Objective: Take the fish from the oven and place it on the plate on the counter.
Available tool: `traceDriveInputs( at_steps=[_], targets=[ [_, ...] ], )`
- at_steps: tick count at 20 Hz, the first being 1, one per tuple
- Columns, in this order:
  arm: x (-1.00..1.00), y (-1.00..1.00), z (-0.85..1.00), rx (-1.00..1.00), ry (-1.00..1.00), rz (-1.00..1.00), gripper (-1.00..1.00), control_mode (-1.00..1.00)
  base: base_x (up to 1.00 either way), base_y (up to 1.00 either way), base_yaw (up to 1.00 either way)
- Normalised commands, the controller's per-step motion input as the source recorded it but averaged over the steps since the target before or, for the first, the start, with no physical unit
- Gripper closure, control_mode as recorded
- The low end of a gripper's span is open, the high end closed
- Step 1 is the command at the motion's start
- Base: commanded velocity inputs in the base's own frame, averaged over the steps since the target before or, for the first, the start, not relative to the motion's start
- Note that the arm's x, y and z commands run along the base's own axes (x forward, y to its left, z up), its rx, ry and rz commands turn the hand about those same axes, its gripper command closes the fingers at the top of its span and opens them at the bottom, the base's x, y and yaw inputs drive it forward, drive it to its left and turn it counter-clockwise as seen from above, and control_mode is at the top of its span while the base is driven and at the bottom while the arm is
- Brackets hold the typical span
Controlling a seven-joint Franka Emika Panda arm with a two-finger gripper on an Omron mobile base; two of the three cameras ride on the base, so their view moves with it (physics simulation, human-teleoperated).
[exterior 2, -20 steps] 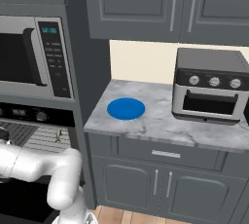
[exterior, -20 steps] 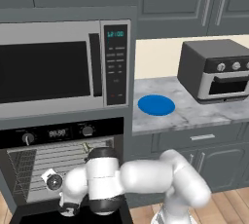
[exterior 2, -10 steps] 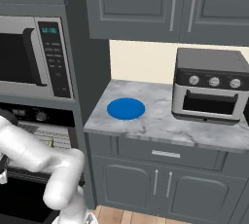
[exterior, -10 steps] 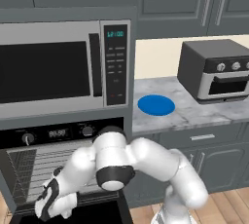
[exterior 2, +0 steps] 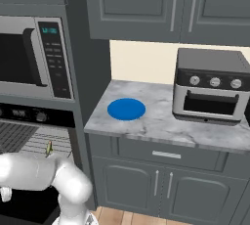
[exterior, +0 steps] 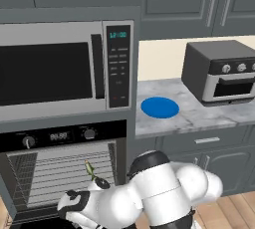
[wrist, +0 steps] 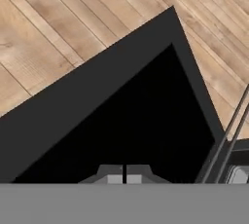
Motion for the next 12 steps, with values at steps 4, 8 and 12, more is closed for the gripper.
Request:
traceDriveInputs(
  at_steps=[4,8,12],
  targets=[
    [-0.88,0.00,1.00,0.00,-0.15,0.09,1.00,-1.00,0.00,0.00,0.00],
    [-0.56,0.01,1.00,0.00,-0.24,0.04,1.00,-1.00,0.00,0.00,0.00],
    [0.01,0.37,1.00,0.00,-0.32,-0.06,1.00,-1.00,0.00,0.00,0.00]
  ],
)
